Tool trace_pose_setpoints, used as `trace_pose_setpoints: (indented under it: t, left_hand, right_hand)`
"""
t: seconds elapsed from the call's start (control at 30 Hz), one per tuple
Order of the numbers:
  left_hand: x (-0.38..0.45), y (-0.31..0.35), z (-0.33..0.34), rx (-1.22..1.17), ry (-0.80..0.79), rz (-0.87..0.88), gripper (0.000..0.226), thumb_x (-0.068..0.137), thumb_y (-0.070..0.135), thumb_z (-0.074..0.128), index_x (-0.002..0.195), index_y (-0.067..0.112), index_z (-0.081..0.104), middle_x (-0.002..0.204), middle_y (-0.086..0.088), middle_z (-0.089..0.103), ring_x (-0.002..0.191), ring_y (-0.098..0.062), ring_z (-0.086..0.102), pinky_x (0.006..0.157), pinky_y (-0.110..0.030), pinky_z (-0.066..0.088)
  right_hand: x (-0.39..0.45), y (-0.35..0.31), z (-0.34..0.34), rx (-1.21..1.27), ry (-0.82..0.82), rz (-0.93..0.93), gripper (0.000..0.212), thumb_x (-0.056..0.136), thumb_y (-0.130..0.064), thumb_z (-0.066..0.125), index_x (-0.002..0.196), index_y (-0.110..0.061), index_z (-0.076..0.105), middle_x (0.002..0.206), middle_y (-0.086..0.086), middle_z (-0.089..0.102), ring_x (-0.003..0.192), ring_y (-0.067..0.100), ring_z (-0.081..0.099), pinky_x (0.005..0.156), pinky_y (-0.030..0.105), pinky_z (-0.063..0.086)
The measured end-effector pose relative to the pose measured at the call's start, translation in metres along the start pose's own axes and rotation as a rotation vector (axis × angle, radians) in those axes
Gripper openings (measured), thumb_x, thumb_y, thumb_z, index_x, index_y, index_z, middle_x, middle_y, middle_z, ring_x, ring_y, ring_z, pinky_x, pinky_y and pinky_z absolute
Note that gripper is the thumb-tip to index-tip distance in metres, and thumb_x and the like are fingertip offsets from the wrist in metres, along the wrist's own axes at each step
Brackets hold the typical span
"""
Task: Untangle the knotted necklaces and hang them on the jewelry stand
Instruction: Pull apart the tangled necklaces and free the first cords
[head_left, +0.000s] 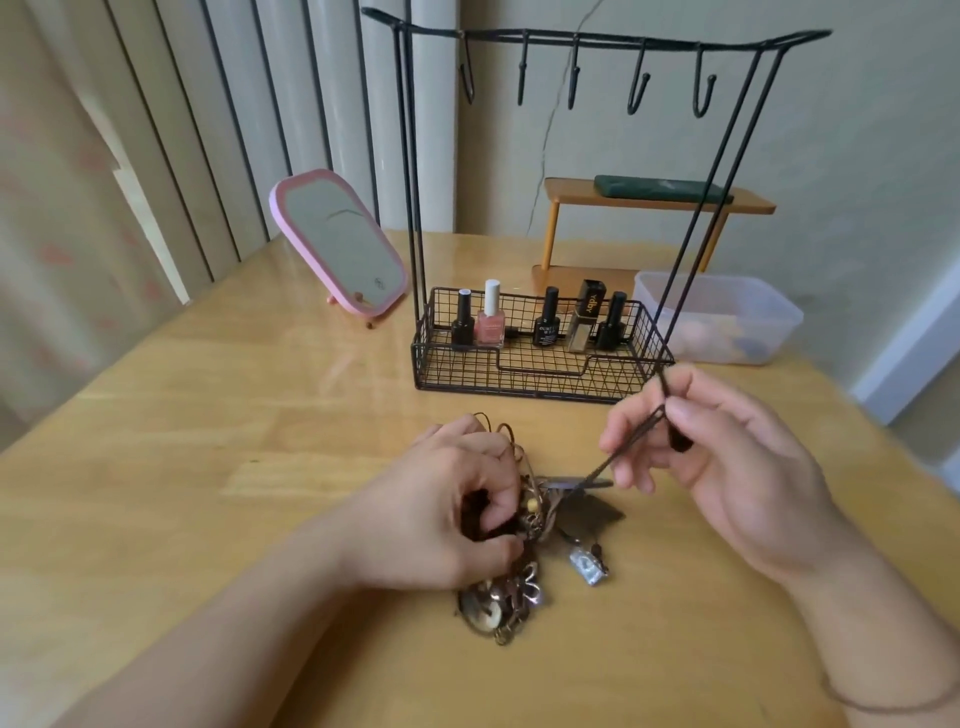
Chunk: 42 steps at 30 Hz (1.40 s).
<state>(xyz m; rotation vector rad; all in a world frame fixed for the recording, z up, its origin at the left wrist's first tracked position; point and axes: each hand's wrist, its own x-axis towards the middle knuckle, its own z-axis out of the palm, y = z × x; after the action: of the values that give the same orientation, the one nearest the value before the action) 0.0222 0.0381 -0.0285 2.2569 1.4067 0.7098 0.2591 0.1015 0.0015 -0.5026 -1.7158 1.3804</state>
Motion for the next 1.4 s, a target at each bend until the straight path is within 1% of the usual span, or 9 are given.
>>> trace_pose_setpoints:
  t: [0.23,0.33,0.57,0.83,0.97,1.1,1.2,1.33,1.4]
  left_hand:
    - [0.003,0.014,0.010,0.046,0.110,-0.010,0.059,0.073,0.074,0.065,0.119,0.044,0.044,0.097,0.019,0.052,0.100,-0.008,0.049,0.091,-0.032,0.043]
    - [0.007,0.013,0.013,0.176,0.127,0.039,0.035,0.084,0.061,0.059,0.111,0.040,0.061,0.096,0.020,0.051,0.096,-0.011,0.046,0.087,-0.036,0.045]
    - [0.008,0.013,0.010,-0.183,0.154,-0.088,0.012,0.078,0.022,0.059,0.083,0.019,0.069,0.077,0.006,0.065,0.077,-0.011,0.062,0.069,-0.027,0.050]
    - [0.013,0.006,0.004,-0.657,0.517,-0.357,0.025,0.097,-0.001,0.050,0.081,0.012,0.064,0.068,-0.002,0.064,0.051,-0.011,0.052,0.043,-0.017,0.039]
    - [0.017,0.000,-0.004,-1.061,0.560,-0.479,0.030,0.101,-0.002,0.040,0.087,0.017,0.059,0.068,-0.002,0.060,0.053,-0.014,0.056,0.042,-0.021,0.042]
    - [0.017,-0.001,-0.005,-1.258,0.553,-0.510,0.020,0.103,0.008,0.042,0.110,0.014,0.060,0.077,-0.005,0.059,0.059,-0.021,0.060,0.045,-0.028,0.048]
    - [0.018,-0.002,-0.004,-1.369,0.518,-0.452,0.022,0.103,0.009,0.040,0.119,0.009,0.055,0.079,-0.006,0.054,0.061,-0.021,0.059,0.051,-0.032,0.050]
    - [0.019,-0.002,-0.004,-1.544,0.465,-0.411,0.026,0.102,0.005,0.037,0.123,0.008,0.053,0.077,-0.006,0.053,0.063,-0.018,0.062,0.052,-0.032,0.050]
    - [0.018,-0.001,-0.004,-1.630,0.432,-0.386,0.026,0.102,0.005,0.035,0.121,0.010,0.053,0.078,-0.006,0.052,0.064,-0.018,0.061,0.055,-0.030,0.049]
  right_hand:
    - [0.003,-0.001,0.004,0.672,-0.234,0.025,0.009,0.103,-0.016,0.050,0.101,-0.007,0.049,0.090,0.024,0.062,0.078,0.035,0.063,0.075,0.042,0.055]
    - [0.006,-0.001,-0.001,0.899,-0.262,-0.004,0.010,0.106,-0.008,0.038,0.106,-0.002,0.046,0.091,0.026,0.058,0.084,0.036,0.058,0.081,0.049,0.051]
    - [0.004,-0.006,-0.035,0.480,0.296,-0.141,0.018,0.099,-0.026,0.038,0.090,-0.023,0.053,0.060,-0.008,0.045,0.067,0.018,0.044,0.067,0.032,0.043]
    - [0.005,0.003,-0.052,0.702,0.243,-0.147,0.005,0.096,-0.025,0.055,0.092,-0.022,0.057,0.059,-0.007,0.044,0.063,0.017,0.044,0.062,0.026,0.049]
    - [0.003,0.002,-0.049,0.711,0.435,-0.044,0.007,0.090,-0.022,0.052,0.084,-0.024,0.055,0.057,-0.009,0.031,0.054,0.012,0.031,0.046,0.023,0.037]
    - [0.006,-0.004,-0.040,0.433,0.577,0.166,0.017,0.091,-0.029,0.046,0.075,-0.024,0.050,0.052,-0.007,0.024,0.049,0.012,0.022,0.040,0.023,0.022]
    - [0.005,-0.001,-0.029,0.067,0.460,0.295,0.035,0.096,-0.045,0.052,0.072,-0.019,0.051,0.049,-0.004,0.026,0.045,0.014,0.021,0.041,0.023,0.016]
    - [-0.001,0.014,-0.008,-0.904,0.149,0.239,0.051,0.081,-0.068,0.058,0.065,-0.020,0.063,0.056,-0.005,0.058,0.053,0.009,0.051,0.055,0.029,0.045]
    - [-0.001,0.019,-0.001,-1.125,0.084,0.289,0.047,0.078,-0.070,0.056,0.062,-0.026,0.061,0.057,-0.007,0.058,0.057,0.008,0.053,0.060,0.034,0.048]
